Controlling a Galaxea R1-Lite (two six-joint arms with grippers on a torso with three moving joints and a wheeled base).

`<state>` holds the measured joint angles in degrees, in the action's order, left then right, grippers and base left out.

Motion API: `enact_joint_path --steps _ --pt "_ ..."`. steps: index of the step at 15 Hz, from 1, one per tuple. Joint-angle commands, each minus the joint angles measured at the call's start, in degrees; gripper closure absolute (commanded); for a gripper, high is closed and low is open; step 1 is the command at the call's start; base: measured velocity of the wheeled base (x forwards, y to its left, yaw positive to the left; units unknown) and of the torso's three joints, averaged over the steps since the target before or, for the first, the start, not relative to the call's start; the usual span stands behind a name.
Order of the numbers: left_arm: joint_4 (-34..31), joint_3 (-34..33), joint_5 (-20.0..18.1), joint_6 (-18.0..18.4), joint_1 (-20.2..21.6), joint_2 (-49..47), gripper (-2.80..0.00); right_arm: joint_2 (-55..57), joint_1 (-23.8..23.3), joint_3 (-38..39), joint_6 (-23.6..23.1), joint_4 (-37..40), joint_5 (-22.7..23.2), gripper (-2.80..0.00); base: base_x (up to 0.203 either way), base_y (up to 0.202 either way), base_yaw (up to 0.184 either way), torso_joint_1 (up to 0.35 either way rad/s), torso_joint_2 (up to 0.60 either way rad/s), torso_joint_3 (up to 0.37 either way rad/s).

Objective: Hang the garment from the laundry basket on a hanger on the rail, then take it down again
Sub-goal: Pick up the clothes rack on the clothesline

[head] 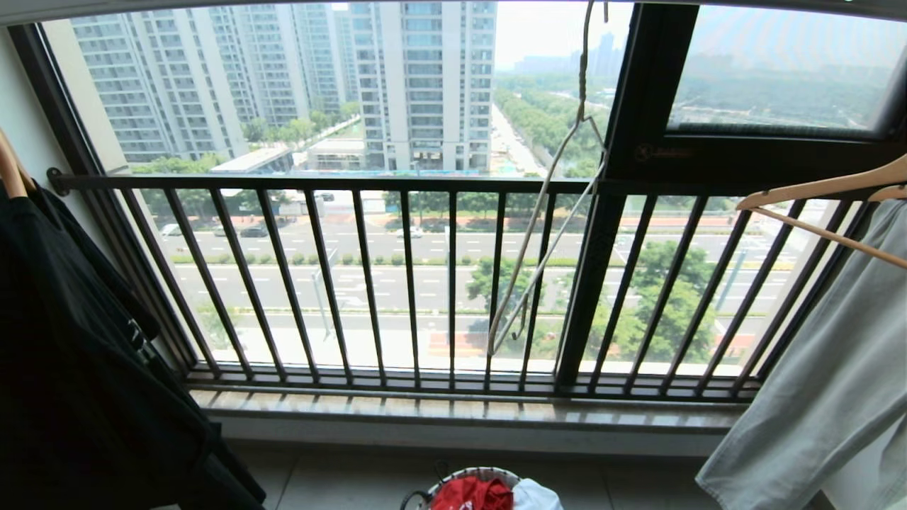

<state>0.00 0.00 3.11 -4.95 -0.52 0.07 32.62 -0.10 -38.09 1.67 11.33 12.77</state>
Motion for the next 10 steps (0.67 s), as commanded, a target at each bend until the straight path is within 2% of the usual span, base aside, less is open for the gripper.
enact_joint_path --steps 1,4,6,10 --pt "0.0 0.0 0.1 -0.1 0.0 -0.1 0.00 10.2 0.0 -5.9 0.2 0.2 1.4 0.00 0.000 0.000 0.000 0.000 0.00 0.000" --pt "0.0 0.0 0.1 -0.1 0.0 -0.1 0.00 16.6 1.6 -14.2 1.2 3.7 3.2 0.00 0.000 0.000 0.000 0.000 0.00 0.000" --pt "0.0 0.0 0.1 -0.1 0.0 -0.1 0.00 21.1 5.1 -21.8 4.2 9.3 3.9 0.00 0.000 0.000 0.000 0.000 0.00 0.000" --pt "0.0 0.0 0.1 -0.1 0.0 -0.1 0.00 29.9 11.0 -30.8 8.0 13.5 4.0 0.00 0.000 0.000 0.000 0.000 0.00 0.000"
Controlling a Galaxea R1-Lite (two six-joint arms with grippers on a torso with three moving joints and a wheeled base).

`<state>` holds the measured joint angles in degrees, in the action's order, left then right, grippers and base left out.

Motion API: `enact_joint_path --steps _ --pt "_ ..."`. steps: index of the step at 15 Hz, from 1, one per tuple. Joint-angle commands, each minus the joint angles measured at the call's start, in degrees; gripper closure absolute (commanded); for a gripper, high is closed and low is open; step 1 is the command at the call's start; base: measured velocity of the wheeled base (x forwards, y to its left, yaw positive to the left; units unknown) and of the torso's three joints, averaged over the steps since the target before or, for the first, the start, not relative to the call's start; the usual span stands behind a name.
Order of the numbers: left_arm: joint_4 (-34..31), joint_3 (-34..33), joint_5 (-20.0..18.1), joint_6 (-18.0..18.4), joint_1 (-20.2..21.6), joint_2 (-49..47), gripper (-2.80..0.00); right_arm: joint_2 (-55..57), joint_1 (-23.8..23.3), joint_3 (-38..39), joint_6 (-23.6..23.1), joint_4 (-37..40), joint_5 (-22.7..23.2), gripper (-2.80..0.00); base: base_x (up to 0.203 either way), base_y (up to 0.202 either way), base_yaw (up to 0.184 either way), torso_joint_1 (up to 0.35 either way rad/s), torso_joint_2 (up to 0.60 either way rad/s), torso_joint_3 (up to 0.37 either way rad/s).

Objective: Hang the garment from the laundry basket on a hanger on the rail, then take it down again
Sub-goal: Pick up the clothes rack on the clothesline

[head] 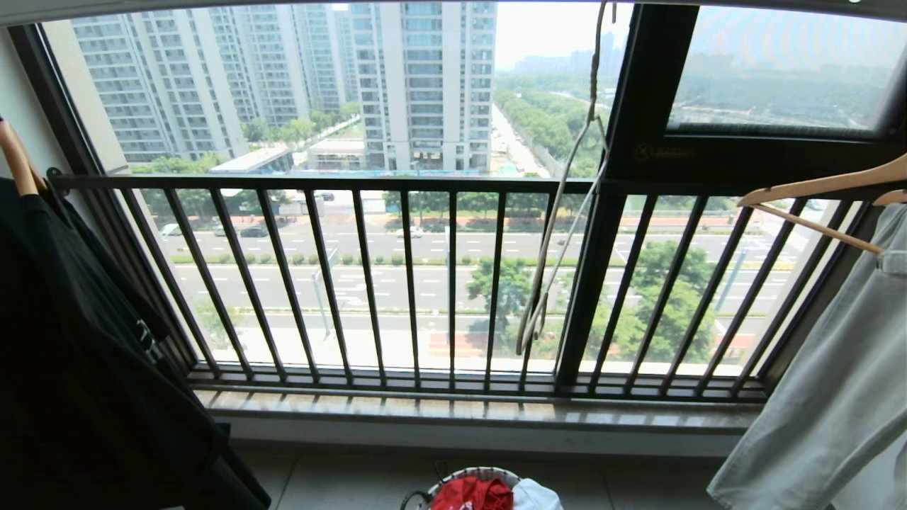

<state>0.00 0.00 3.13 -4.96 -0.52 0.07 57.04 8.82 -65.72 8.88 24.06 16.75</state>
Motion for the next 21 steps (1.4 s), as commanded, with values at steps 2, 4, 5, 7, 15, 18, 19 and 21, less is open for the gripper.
enact_joint_path --steps 2,4,5,7,15,18,19,21 --pt "0.0 0.0 0.0 0.0 0.0 -0.1 0.00 8.6 3.8 -6.0 1.8 2.3 -0.1 0.00 0.000 0.000 0.000 0.000 0.00 0.000" --pt "0.0 0.0 0.0 0.0 0.0 -0.1 0.00 11.1 5.4 -8.3 2.6 2.8 -0.3 0.00 0.000 0.000 0.000 0.000 0.00 0.000" --pt "0.0 0.0 0.0 0.0 0.0 -0.1 0.00 12.4 6.1 -9.8 3.4 2.9 -0.6 0.00 0.000 0.000 0.000 0.000 0.00 0.000" --pt "0.0 0.0 0.0 0.0 0.0 -0.1 0.00 14.8 8.3 -13.2 3.8 3.6 -2.3 0.00 0.000 0.000 0.000 0.000 0.00 0.000" --pt "0.0 0.0 0.0 0.0 0.0 -0.1 0.00 23.1 20.0 -26.8 4.1 10.7 -15.2 0.00 0.000 0.000 0.000 0.000 0.00 0.000" --pt "0.0 0.0 0.0 0.0 0.0 -0.1 0.00 25.5 24.3 -29.4 4.1 11.1 -19.9 0.00 0.000 0.000 0.000 0.000 0.00 0.000" --pt "0.0 0.0 0.0 0.0 0.0 -0.1 0.00 26.5 25.9 -30.4 4.2 11.1 -21.8 0.00 0.000 0.000 0.000 0.000 0.00 0.000" --pt "0.0 0.0 0.0 0.0 0.0 -0.1 0.00 28.3 29.2 -31.6 4.4 11.1 -24.6 0.00 0.000 0.000 0.000 0.000 0.00 0.000"
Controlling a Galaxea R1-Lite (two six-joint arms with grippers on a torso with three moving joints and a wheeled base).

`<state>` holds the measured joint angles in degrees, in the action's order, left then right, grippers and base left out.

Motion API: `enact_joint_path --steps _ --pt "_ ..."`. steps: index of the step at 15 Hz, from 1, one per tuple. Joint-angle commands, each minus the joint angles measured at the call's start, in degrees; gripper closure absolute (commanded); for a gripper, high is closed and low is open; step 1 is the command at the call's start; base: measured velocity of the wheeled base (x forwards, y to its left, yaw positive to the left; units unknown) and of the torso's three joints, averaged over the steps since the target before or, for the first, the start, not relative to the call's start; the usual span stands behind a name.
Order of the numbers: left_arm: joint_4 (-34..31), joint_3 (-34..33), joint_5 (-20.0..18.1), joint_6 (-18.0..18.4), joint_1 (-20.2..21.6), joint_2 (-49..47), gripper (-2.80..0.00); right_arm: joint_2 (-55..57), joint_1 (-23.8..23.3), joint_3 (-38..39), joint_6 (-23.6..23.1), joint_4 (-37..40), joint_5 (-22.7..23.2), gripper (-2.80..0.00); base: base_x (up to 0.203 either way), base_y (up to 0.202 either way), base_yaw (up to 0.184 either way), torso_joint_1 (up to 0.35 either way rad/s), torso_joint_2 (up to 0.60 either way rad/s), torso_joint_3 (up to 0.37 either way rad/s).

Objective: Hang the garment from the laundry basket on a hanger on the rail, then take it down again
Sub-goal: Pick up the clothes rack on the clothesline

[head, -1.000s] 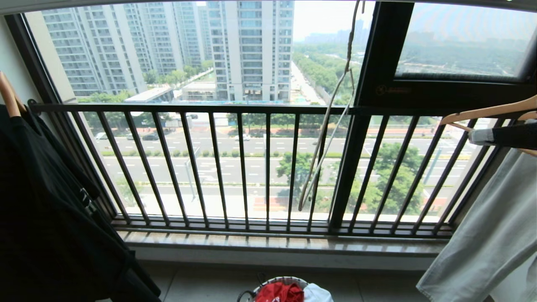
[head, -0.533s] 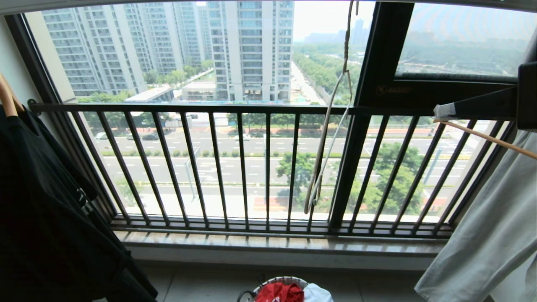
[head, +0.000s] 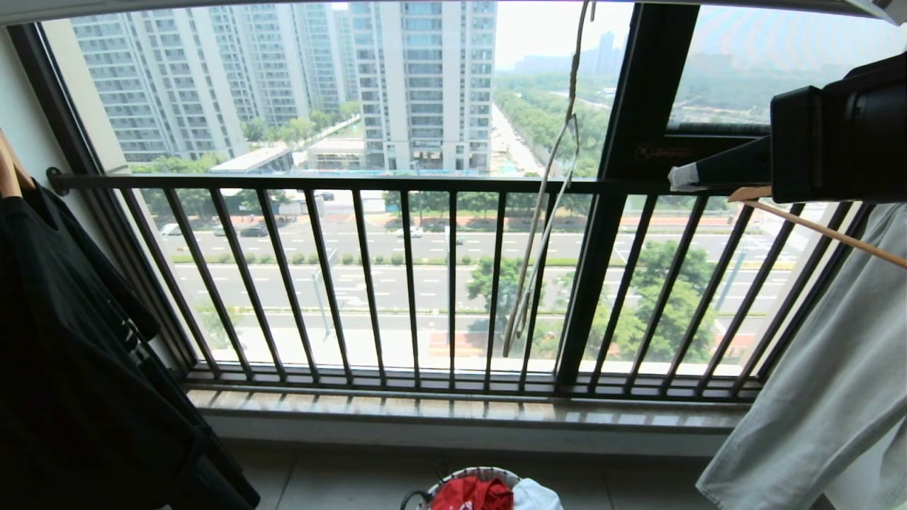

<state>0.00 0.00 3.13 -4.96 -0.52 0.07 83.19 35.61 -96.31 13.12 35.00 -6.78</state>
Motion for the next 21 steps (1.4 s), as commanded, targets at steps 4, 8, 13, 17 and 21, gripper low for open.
enact_joint_path --steps 4,8,13,17,21 --pt "0.0 0.0 0.0 -0.1 0.0 -0.1 0.00 5.7 6.8 -4.3 1.0 -0.1 -8.4 -2.80 0.000 0.000 0.000 0.000 0.00 0.000" --pt "0.0 0.0 0.0 -0.1 0.0 -0.1 0.00 7.7 9.5 -7.7 1.1 0.1 -14.7 -2.80 0.000 0.000 0.000 0.000 0.00 0.000" --pt "0.0 0.0 0.0 -0.1 0.0 -0.1 0.00 9.2 14.5 -10.8 1.1 -0.9 -20.4 -2.80 0.000 0.000 0.000 0.000 0.00 0.000" --pt "0.0 0.0 0.0 -0.1 0.0 -0.1 0.00 10.4 14.6 -10.8 0.8 -1.7 -22.9 -2.80 0.000 0.000 0.000 0.000 0.00 0.000" --pt "0.0 0.0 0.0 -0.1 0.0 -0.1 0.00 13.4 14.0 -10.2 -0.1 -1.7 -30.7 -2.80 0.000 0.000 0.000 0.000 0.00 0.000"
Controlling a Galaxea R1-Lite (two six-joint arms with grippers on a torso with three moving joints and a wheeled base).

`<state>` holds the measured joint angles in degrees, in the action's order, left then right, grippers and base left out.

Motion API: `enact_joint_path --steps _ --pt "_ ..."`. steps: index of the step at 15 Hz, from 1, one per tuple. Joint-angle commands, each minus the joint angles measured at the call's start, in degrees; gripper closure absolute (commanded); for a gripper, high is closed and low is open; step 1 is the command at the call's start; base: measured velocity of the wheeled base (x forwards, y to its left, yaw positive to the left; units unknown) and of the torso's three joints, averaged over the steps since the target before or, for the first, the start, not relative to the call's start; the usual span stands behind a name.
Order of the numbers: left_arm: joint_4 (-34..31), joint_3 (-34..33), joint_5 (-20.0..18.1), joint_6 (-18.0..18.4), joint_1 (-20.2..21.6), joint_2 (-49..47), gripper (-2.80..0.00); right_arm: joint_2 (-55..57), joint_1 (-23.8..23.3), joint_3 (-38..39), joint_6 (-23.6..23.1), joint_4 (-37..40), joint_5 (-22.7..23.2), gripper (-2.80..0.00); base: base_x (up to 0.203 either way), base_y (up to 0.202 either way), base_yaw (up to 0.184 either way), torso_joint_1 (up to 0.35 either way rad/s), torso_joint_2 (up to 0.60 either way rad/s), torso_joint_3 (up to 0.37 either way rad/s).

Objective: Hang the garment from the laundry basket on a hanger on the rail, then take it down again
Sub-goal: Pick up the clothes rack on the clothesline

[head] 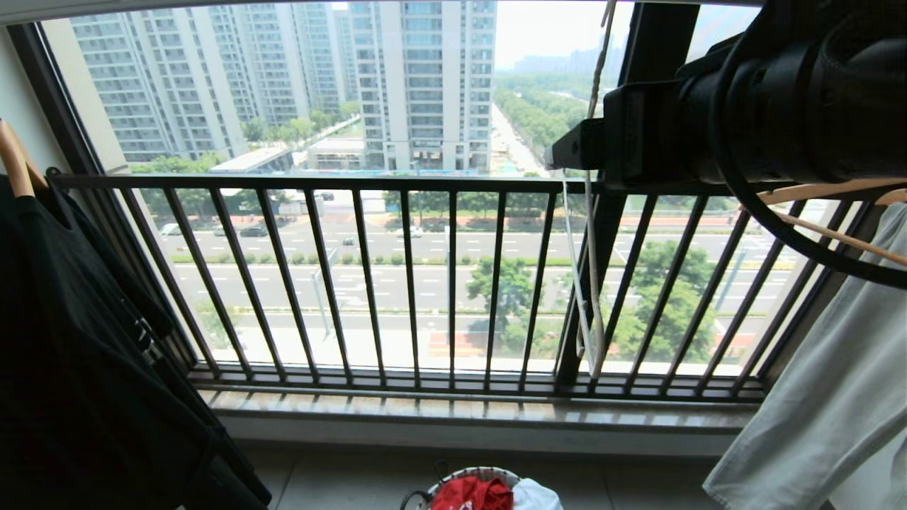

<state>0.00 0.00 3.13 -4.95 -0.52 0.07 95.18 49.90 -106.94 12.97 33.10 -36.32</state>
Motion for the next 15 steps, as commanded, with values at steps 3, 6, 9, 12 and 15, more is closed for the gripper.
enact_joint_path --steps 3,6,9,12,15 --pt "0.0 0.0 0.0 -0.1 0.0 -0.1 0.00 1.6 -0.8 1.6 0.1 0.3 -1.7 -2.80 0.000 0.000 0.000 0.000 0.00 0.000" --pt "0.0 0.0 0.0 -0.1 0.0 -0.1 0.00 1.4 -2.6 2.3 0.0 0.5 -2.1 -2.80 0.000 0.000 0.000 0.000 0.00 0.000" --pt "0.0 0.0 0.0 -0.1 0.0 -0.1 0.00 1.3 -4.0 2.8 -0.2 0.7 -2.1 -2.80 0.000 0.000 0.000 0.000 0.00 0.000" --pt "0.0 0.0 0.0 -0.1 0.0 -0.1 0.00 1.7 -7.1 3.8 -0.7 0.7 -2.2 -2.80 0.000 0.000 0.000 0.000 0.00 0.000" --pt "0.0 0.0 0.0 -0.1 0.0 -0.1 0.00 1.4 -7.9 5.2 -0.8 0.7 -2.2 -2.80 0.000 0.000 0.000 0.000 0.00 0.000"
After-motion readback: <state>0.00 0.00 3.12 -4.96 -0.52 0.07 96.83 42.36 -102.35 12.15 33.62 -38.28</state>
